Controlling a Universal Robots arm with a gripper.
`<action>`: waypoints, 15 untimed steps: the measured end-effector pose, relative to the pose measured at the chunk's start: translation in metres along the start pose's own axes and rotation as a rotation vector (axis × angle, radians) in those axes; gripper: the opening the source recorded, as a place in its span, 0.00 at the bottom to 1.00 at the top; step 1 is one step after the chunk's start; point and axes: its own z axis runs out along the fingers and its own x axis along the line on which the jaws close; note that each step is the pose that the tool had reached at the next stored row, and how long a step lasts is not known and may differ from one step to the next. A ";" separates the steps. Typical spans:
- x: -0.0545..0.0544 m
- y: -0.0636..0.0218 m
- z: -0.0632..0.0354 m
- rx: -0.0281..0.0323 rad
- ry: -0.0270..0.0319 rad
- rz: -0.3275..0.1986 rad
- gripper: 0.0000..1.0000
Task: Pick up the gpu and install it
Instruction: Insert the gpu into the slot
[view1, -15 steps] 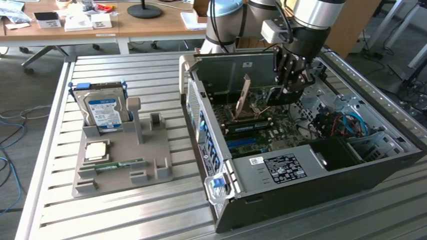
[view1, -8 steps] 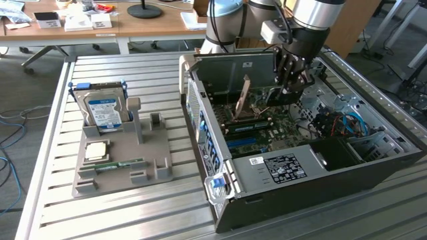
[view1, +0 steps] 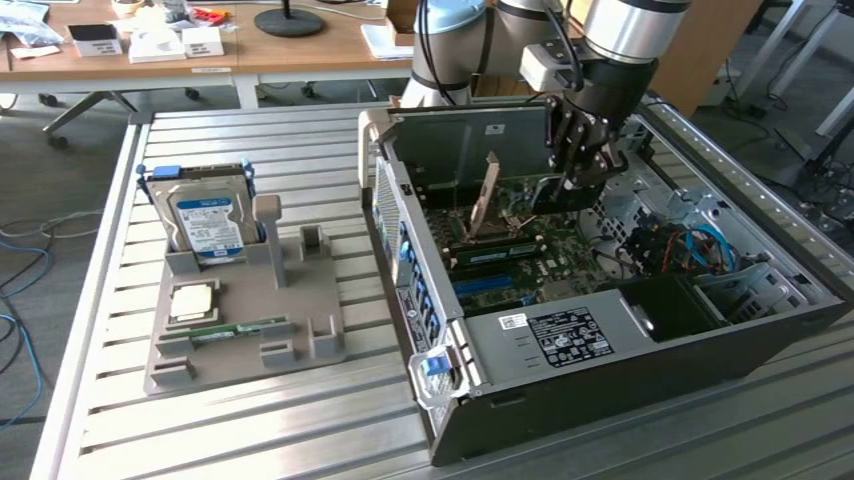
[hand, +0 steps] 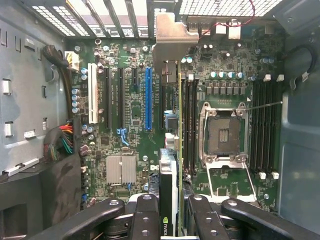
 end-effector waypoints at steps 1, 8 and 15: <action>0.000 0.0000 0.0000 0.0000 0.0000 0.000 0.27; 0.000 0.0002 0.0034 0.0001 -0.0001 0.000 0.27; 0.000 0.0002 0.0043 0.0001 -0.0001 0.000 0.27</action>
